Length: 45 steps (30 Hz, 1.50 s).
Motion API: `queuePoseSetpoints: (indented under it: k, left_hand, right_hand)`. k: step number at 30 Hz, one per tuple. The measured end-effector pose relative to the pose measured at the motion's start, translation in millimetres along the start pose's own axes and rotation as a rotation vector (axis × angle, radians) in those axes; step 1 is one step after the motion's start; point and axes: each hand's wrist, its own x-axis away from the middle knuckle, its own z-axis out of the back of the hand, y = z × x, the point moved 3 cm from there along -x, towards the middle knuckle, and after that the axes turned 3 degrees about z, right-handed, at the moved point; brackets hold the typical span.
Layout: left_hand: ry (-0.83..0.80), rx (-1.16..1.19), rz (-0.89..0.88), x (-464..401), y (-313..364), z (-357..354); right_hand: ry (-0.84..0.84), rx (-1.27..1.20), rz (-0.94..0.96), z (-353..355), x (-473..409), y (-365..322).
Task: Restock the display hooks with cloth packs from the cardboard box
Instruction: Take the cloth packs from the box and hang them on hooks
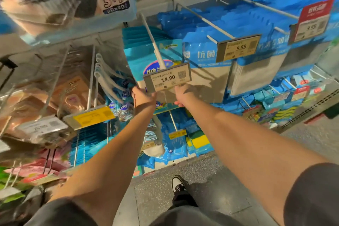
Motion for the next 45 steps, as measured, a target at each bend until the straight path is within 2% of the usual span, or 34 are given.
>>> queuePoseSetpoints:
  k: [2, 5, 7, 11, 14, 20, 27, 32, 40, 45]
  left_hand:
    - [-0.046, -0.029, 0.061, 20.9, -15.1, 7.5]
    - [-0.166, -0.147, 0.059, 68.7, -51.0, 24.1]
    - [-0.14, -0.137, -0.012, 110.4, -77.4, 39.6]
    - [-0.163, -0.163, 0.009, 190.1, -160.7, 72.1]
    - [-0.161, -0.197, 0.041, 256.6, -222.6, 109.3]
    - [-0.077, -0.266, 0.188, 372.7, -340.2, 210.3]
    - [0.021, -0.276, 0.347, 456.1, -471.6, 332.3]
    - [0.062, -0.303, 0.385, 488.7, -567.8, 444.2]
    - [0.198, -0.274, 0.477, 548.9, -689.2, 644.9]
    - [0.258, -0.271, 0.473, 531.1, -727.6, 742.1]
  right_hand:
    - [0.042, 0.051, 0.015, -2.2, 15.0, 17.6]
    - [0.027, 0.187, 0.173, -4.5, 44.1, 53.6]
    - [-0.047, 0.372, 0.259, -9.5, 76.1, 79.2]
    - [-0.205, 0.667, 0.33, -30.3, 151.5, 133.8]
    - [-0.308, 0.799, 0.343, -59.4, 199.2, 166.9]
    - [-0.522, 0.999, 0.544, -160.4, 312.1, 194.8]
    - [-0.681, 1.077, 0.729, -308.2, 431.0, 196.4]
    - [-0.749, 1.169, 0.857, -438.6, 514.3, 181.5]
    - [-0.814, 1.067, 0.901, -616.3, 642.9, 149.5]
    - [-0.788, 0.969, 0.958, -692.5, 674.2, 103.6]
